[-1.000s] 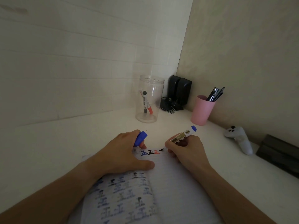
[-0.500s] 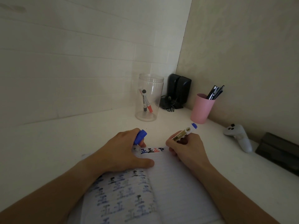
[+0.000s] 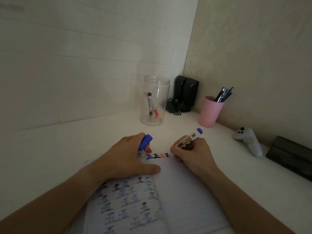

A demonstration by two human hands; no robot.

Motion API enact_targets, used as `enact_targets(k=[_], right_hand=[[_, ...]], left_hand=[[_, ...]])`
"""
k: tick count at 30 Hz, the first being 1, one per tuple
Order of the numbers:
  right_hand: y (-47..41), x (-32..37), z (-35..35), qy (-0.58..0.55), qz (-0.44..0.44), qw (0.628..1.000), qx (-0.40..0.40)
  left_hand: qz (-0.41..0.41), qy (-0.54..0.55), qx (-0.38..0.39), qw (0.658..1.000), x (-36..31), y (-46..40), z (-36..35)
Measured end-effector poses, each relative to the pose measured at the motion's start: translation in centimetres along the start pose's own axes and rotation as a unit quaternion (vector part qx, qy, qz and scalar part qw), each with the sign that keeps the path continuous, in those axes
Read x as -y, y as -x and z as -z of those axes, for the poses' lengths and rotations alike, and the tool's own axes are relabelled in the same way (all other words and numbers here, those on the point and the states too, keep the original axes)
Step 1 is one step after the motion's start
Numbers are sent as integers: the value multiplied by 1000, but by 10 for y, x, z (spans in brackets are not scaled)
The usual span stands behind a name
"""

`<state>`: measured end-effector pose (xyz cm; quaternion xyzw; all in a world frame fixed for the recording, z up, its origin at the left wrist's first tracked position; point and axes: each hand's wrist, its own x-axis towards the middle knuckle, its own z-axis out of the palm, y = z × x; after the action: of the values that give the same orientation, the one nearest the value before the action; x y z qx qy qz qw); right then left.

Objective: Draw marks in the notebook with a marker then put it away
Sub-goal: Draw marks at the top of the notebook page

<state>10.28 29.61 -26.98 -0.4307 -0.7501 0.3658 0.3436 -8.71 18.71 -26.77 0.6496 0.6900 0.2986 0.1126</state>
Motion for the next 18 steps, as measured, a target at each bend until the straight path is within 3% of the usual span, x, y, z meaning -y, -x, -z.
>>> enact_targets(k=[9, 18], right_hand=[[2, 2, 0, 4, 13, 1000, 15], [-2, 3, -2, 24, -14, 999, -39]], left_hand=[[0, -2, -1, 1000, 1, 0, -1], [-1, -4, -1, 1000, 0, 0, 0]])
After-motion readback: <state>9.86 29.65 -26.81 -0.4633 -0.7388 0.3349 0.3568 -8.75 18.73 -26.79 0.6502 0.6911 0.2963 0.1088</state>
